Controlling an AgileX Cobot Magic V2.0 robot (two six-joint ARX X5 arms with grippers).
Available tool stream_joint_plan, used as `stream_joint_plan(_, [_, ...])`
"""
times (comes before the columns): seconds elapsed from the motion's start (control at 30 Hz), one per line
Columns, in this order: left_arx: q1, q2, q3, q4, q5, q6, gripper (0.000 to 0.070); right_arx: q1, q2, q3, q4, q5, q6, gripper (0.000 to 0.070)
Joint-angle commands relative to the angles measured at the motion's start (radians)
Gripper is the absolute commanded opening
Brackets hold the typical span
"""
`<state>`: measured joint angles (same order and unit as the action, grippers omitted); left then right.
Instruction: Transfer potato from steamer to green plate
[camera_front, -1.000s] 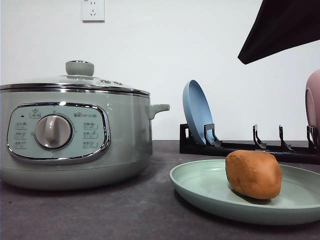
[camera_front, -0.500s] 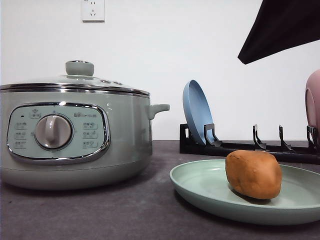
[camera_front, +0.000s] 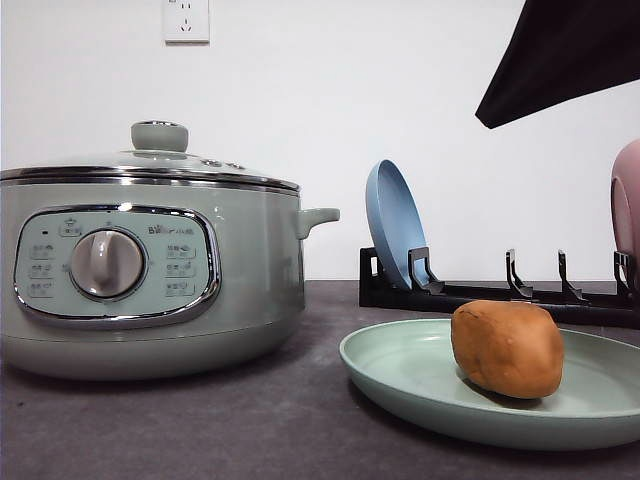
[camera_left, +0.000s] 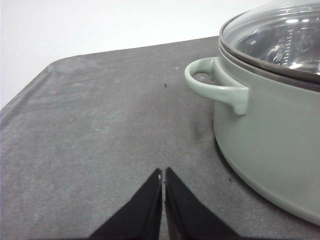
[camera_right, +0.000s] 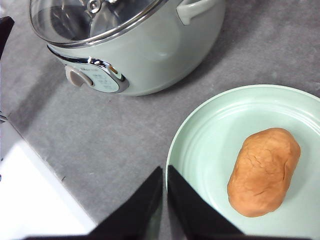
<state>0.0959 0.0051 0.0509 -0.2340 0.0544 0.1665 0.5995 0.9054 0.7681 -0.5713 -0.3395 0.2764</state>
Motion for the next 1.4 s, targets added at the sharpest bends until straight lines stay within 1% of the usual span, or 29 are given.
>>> stream_joint_plan(0.0, [0.002, -0.002, -0.007, -0.032, 0.002, -0.003, 0.0001, 0.006, 0.007, 0.016, 0.009, -0.001, -0.008, 0.0004])
stream_joint_plan(0.47, [0.002, -0.002, -0.007, -0.032, 0.002, -0.003, 0.0001, 0.007, 0.006, 0.016, 0.009, -0.001, -0.008, 0.0004])
stream_joint_plan(0.5, [0.002, -0.002, -0.007, -0.032, 0.002, -0.003, 0.0001, 0.005, 0.002, 0.016, 0.009, 0.001, -0.012, 0.0004])
stream_joint_plan(0.53, [0.002, -0.002, -0.007, -0.032, 0.002, -0.003, 0.0001, -0.004, -0.006, 0.016, 0.010, 0.017, -0.035, 0.0004])
stream_joint_plan(0.6, [0.002, -0.002, -0.007, -0.032, 0.002, -0.003, 0.0001, -0.037, -0.035, 0.015, 0.020, 0.084, -0.091, 0.0004])
stream_joint_plan(0.67, [0.002, -0.002, -0.007, -0.033, 0.002, -0.003, 0.0001, -0.081, -0.073, 0.007, 0.063, 0.140, -0.111, 0.0004])
stream_joint_plan(0.7, [0.002, -0.002, -0.007, -0.033, 0.002, -0.003, 0.0001, -0.110, -0.100, -0.005, 0.100, 0.154, -0.119, 0.0003])
stream_joint_plan(0.87, [0.002, -0.002, -0.007, -0.033, 0.002, -0.003, 0.0001, -0.294, -0.259, -0.114, 0.287, 0.159, -0.160, 0.0004])
stream_joint_plan(0.97, [0.002, -0.002, -0.007, -0.033, 0.002, -0.003, 0.0001, -0.411, -0.364, -0.225, 0.403, 0.159, -0.185, 0.0003])
stream_joint_plan(1.07, [0.002, -0.002, -0.007, -0.033, 0.002, -0.003, 0.0001, -0.501, -0.472, -0.346, 0.499, 0.158, -0.187, 0.0004])
stream_joint_plan(1.2, [0.002, -0.002, -0.007, -0.033, 0.002, -0.003, 0.0001, -0.581, -0.596, -0.496, 0.593, 0.160, -0.187, 0.0004])
stream_joint_plan(1.37, [0.002, -0.002, -0.007, -0.033, 0.002, -0.003, 0.0001, -0.627, -0.729, -0.623, 0.603, 0.160, -0.187, 0.0003])
